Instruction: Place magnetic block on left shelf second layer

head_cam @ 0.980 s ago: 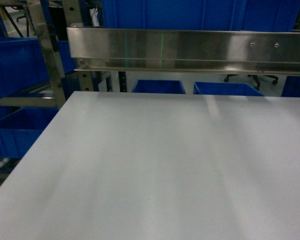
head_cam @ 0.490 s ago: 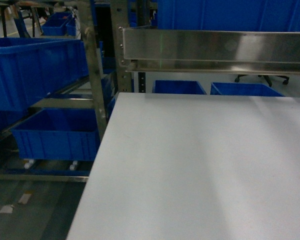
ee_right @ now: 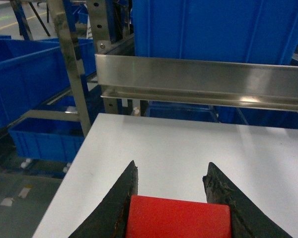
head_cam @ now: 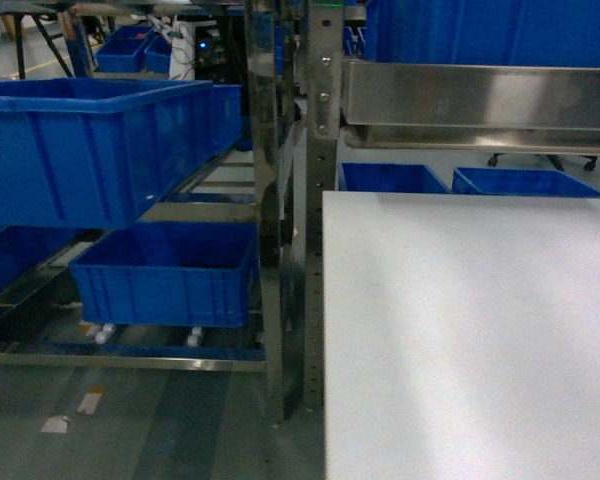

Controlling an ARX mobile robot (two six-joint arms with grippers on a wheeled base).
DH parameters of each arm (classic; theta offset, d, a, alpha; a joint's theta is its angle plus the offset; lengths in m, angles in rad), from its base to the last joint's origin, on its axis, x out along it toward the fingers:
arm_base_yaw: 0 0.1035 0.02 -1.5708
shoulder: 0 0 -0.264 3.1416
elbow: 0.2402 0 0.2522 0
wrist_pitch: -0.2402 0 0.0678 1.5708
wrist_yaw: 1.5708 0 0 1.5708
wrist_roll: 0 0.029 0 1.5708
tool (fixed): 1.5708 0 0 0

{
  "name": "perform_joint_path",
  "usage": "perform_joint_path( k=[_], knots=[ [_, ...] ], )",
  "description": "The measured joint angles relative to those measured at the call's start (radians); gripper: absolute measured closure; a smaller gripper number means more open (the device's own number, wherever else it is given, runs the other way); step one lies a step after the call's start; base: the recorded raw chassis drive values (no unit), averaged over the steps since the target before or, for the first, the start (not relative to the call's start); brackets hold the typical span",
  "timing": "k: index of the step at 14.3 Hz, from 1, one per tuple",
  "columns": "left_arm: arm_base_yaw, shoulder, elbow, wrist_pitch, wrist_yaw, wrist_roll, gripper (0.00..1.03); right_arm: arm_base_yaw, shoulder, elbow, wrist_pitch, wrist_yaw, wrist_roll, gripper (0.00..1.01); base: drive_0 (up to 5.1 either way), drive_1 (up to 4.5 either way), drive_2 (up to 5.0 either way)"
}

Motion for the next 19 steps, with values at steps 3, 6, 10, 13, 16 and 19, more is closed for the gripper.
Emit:
perform_joint_path(
  k=[3,6,10,13,16,19],
  knots=[
    [0.0,0.0,0.0,0.001,-0.001,0.0,0.05,0.001,-0.001,0.0,0.005,0.0,0.0,0.67,-4.8,3.61,1.2],
    [0.0,0.0,0.0,0.001,0.0,0.0,0.05,0.0,0.0,0.0,0.001,0.0,0.0,0.67,-4.6,3.75,1.4],
    [0.0,0.0,0.0,0.001,-0.001,0.0,0.05,0.0,0.001,0.0,0.002,0.0,0.0,0.67,-4.8,3.57,1.2],
    [0.0,0.0,0.0,0.001,-0.001,0.0,0.05,0.0,0.001,0.0,-0.001,0.0,0.0,0.67,-4.9,3.5,1.2],
    [0.0,0.0,0.0,0.001,0.0,0.0,0.05,0.001,0.001,0.0,0.0,0.0,0.0,0.67,-4.8,3.55,1.3],
    [0.0,0.0,0.0,0.0,-0.001,0.0,0.05,0.0,0.001,0.0,0.0,0.0,0.0,0.67,-4.8,3.52,1.3]
  ],
)
